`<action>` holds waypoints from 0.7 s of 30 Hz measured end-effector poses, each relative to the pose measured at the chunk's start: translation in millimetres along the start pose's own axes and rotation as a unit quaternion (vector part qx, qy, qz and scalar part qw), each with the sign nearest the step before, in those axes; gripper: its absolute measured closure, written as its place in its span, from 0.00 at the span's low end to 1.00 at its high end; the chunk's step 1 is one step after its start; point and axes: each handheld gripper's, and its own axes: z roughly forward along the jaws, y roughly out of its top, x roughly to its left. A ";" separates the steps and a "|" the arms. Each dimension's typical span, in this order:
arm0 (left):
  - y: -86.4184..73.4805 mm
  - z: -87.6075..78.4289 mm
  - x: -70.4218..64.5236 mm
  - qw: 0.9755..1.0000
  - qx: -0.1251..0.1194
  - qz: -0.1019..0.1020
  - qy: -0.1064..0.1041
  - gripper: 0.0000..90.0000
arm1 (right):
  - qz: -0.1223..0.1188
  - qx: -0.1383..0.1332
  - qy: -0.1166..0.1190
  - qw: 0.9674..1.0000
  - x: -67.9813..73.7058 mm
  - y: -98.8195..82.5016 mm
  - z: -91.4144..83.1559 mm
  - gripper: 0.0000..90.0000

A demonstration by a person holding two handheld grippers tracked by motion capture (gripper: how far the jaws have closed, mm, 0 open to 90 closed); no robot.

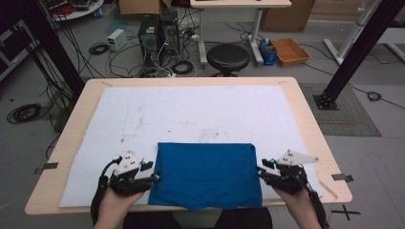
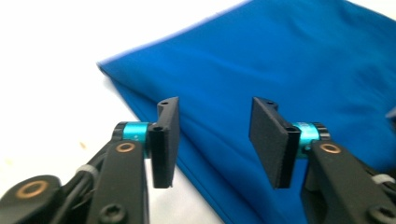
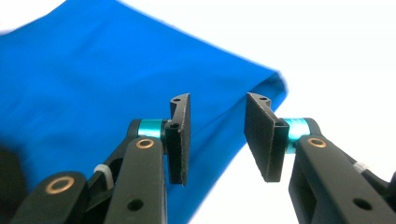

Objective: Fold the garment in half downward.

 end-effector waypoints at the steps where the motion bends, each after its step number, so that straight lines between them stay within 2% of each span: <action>1: 4.2 5.6 5.3 1.000 -0.005 -0.004 0.008 0.56 | 0.011 -0.004 -0.004 1.000 -8.1 4.5 6.5 0.66; 5: 16.7 30.8 29.4 1.000 -0.005 -0.016 0.026 0.55 | 0.066 0.003 -0.010 0.998 -37.4 16.0 38.5 0.63; 7: 19.5 45.2 40.0 0.999 0.000 -0.027 0.026 0.55 | 0.085 0.011 -0.009 0.996 -46.4 18.7 53.9 0.63; 8: 20.0 52.1 43.8 0.999 0.004 -0.036 0.031 0.54 | 0.090 0.017 -0.008 0.996 -49.3 19.9 60.8 0.63; 10: 20.7 63.9 50.3 0.998 0.016 -0.040 0.034 0.54 | 0.094 0.025 -0.006 0.995 -51.8 21.8 73.3 0.63; 14: 19.1 79.0 55.2 0.998 0.033 -0.041 0.037 0.54 | 0.099 0.055 0.000 0.994 -51.7 22.7 92.5 0.63; 16: 16.9 84.2 56.4 0.997 0.053 -0.040 0.035 0.55 | 0.097 0.067 0.001 0.993 -52.8 21.5 98.0 0.71; 18: 14.3 87.2 57.3 0.997 0.066 -0.040 0.027 0.66 | 0.090 0.068 0.006 0.994 -52.7 20.3 99.8 0.82; 19: 13.6 87.1 56.3 0.997 0.064 -0.036 0.033 0.72 | 0.085 0.069 0.006 0.994 -52.0 20.1 99.3 0.85; 21: 13.5 86.3 55.6 0.997 0.065 -0.033 0.022 0.87 | 0.077 0.069 0.015 0.995 -50.8 20.0 98.3 0.92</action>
